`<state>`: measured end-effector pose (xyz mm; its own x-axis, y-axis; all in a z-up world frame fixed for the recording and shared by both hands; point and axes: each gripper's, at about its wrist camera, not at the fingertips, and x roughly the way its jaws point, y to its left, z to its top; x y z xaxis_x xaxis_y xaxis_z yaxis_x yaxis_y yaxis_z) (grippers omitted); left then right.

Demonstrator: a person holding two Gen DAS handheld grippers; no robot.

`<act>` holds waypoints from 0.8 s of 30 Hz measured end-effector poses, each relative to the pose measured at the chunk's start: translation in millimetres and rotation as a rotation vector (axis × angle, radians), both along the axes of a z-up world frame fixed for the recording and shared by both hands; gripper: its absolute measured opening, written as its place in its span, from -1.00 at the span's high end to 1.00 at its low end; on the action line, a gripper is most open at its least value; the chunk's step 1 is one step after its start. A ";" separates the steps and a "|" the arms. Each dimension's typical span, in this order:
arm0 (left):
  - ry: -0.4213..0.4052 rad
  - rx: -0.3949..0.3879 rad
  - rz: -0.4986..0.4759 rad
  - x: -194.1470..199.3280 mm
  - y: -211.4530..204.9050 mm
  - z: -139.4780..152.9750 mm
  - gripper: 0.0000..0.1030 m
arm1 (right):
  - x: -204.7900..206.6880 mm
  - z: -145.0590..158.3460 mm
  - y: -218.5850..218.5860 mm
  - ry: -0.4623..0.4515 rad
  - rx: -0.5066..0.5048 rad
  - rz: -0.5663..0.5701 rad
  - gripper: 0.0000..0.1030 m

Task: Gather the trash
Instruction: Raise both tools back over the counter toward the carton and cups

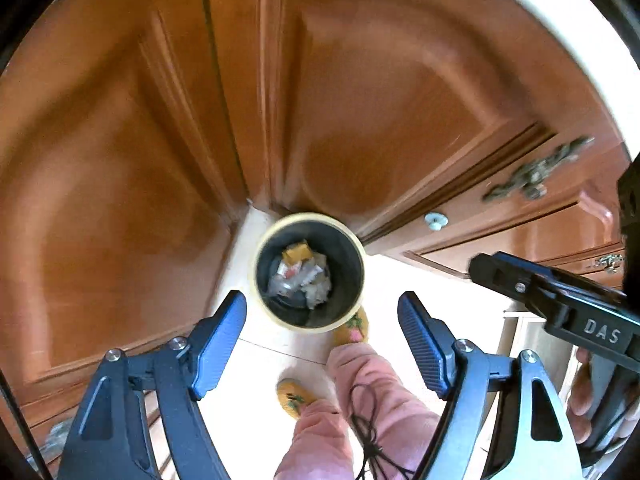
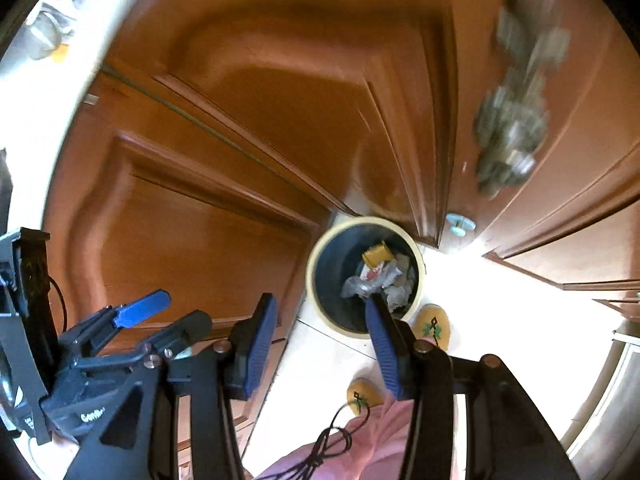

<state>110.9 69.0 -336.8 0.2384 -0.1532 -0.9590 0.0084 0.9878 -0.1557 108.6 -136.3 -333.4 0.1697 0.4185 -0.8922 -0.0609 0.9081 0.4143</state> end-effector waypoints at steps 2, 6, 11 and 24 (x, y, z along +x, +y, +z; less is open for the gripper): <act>-0.023 0.014 0.009 -1.6 1.7 31.6 -0.48 | -4.1 27.8 -1.6 0.000 0.011 -0.002 0.09; -0.092 0.043 0.009 -3.6 4.9 104.6 -0.48 | -10.2 86.4 -2.7 -0.027 0.026 -0.013 0.09; -0.215 0.064 0.007 -5.0 3.8 190.2 -0.48 | -17.3 161.4 -0.5 -0.142 -0.008 -0.009 -0.15; -0.498 0.093 -0.062 13.1 -17.6 325.9 -0.54 | -16.9 326.8 -14.3 -0.520 -0.115 -0.063 -0.28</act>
<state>123.9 51.4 -10.8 0.6632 -0.1015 -0.7415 0.1187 0.9925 -0.0296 91.7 -150.7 -6.6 0.6235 0.2977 -0.7229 -0.1752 0.9544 0.2418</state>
